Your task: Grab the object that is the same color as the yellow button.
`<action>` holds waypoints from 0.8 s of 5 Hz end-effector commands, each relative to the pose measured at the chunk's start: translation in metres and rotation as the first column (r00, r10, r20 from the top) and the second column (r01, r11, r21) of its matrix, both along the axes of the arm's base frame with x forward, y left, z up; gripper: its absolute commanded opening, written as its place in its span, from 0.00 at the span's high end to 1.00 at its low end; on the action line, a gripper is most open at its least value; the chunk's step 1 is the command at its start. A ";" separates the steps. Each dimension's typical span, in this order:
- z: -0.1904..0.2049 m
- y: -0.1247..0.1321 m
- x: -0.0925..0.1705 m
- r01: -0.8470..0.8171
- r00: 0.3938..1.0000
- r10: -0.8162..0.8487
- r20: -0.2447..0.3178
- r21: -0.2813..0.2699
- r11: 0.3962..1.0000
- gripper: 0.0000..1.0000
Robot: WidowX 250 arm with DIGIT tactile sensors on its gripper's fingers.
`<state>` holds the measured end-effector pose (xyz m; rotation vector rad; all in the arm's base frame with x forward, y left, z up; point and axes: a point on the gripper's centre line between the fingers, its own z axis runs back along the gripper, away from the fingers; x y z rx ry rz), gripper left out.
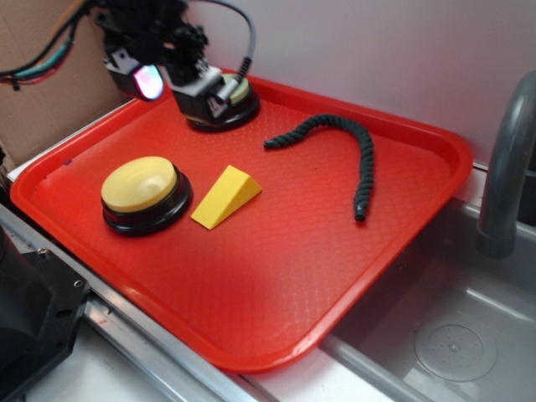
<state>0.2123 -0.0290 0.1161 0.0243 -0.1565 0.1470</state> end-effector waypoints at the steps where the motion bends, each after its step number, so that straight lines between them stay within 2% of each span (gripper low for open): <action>1: -0.047 0.003 0.031 0.013 1.000 -0.012 -0.028 0.003 1.000 0.00; 3: -0.085 0.001 0.040 0.005 0.996 -0.001 -0.084 0.046 0.999 0.00; 4: -0.093 0.000 0.041 0.003 0.995 0.002 -0.096 0.042 0.999 0.00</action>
